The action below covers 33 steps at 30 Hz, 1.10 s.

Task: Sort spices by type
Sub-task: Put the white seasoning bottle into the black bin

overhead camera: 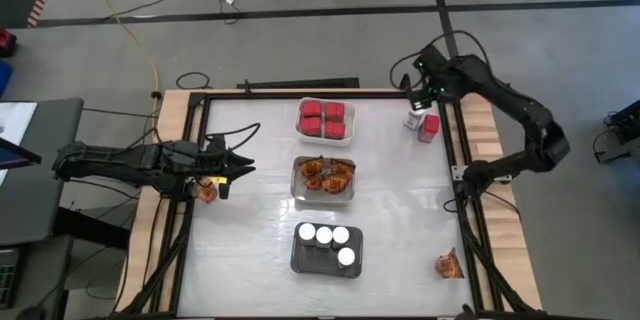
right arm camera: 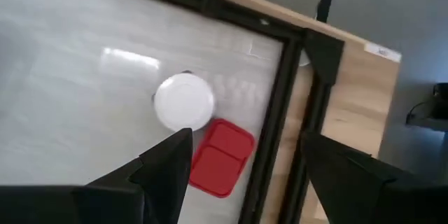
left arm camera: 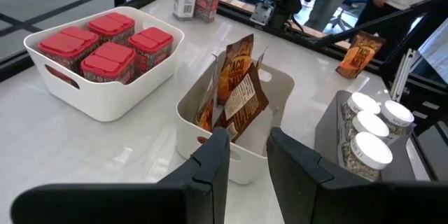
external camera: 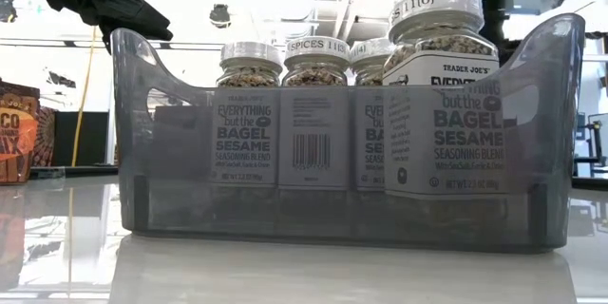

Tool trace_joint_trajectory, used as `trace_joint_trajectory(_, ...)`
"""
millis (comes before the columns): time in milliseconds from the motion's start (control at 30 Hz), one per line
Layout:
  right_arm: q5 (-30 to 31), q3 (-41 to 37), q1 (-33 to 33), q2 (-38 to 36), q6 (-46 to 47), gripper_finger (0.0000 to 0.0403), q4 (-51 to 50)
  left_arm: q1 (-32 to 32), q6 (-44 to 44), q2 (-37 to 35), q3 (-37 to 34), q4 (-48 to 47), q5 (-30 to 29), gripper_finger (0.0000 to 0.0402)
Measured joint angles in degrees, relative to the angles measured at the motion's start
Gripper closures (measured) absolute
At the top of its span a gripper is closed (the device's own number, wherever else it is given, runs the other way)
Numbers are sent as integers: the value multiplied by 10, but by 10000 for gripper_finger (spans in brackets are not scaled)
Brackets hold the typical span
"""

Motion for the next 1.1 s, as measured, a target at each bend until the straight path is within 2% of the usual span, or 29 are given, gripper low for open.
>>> trace_joint_trajectory(67,-8,0,-4,12,-12,109,2,0,0,0,0,0,0,313)
trace_joint_trajectory(133,-40,0,-16,28,-6,109,5,0,0,0,0,0,0,313)
trace_joint_trajectory(200,-74,0,-23,46,-38,109,13,0,-1,0,0,0,0,313)
trace_joint_trajectory(333,-77,0,-24,85,-167,109,27,0,-5,0,0,0,0,313)
trace_joint_trajectory(633,-78,1,-31,145,-309,109,40,0,-5,0,0,0,0,313)
trace_joint_trajectory(1100,-82,-1,-40,219,-378,109,36,0,-5,0,0,0,-27,313)
